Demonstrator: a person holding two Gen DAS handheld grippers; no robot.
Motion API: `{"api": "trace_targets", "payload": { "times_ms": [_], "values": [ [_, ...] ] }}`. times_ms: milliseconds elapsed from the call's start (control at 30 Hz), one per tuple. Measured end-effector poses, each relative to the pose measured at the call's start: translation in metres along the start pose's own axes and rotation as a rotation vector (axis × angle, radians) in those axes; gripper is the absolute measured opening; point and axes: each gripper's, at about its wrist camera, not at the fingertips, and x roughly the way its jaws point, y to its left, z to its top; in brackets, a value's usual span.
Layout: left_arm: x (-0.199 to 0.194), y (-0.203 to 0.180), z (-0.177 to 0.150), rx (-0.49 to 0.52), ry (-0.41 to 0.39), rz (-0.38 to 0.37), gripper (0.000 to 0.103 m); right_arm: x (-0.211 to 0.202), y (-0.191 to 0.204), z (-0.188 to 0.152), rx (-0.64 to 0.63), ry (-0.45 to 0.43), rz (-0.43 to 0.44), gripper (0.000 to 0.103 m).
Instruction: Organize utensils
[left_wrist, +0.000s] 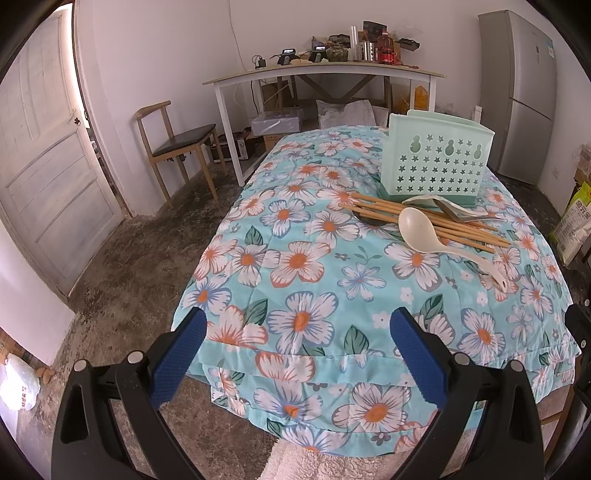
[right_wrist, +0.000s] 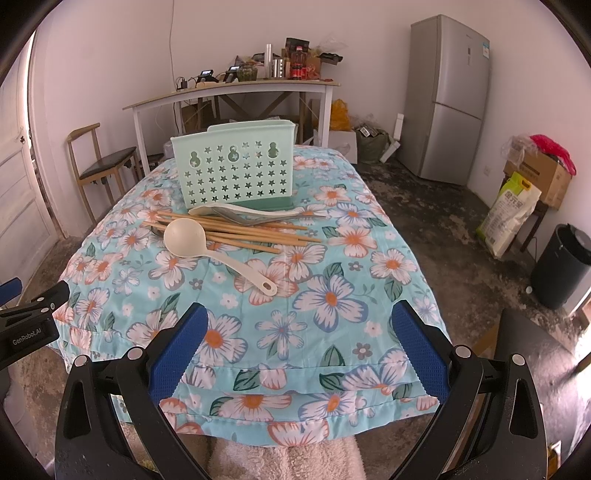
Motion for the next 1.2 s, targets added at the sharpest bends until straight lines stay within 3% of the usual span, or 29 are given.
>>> {"api": "trace_targets", "payload": {
  "times_ms": [1200],
  "values": [
    [0.0084,-0.0011,-0.0002,0.003,0.019,-0.009,0.097,0.0024,0.0012,-0.0014,0.0,0.008,-0.014,0.095]
  ]
}}
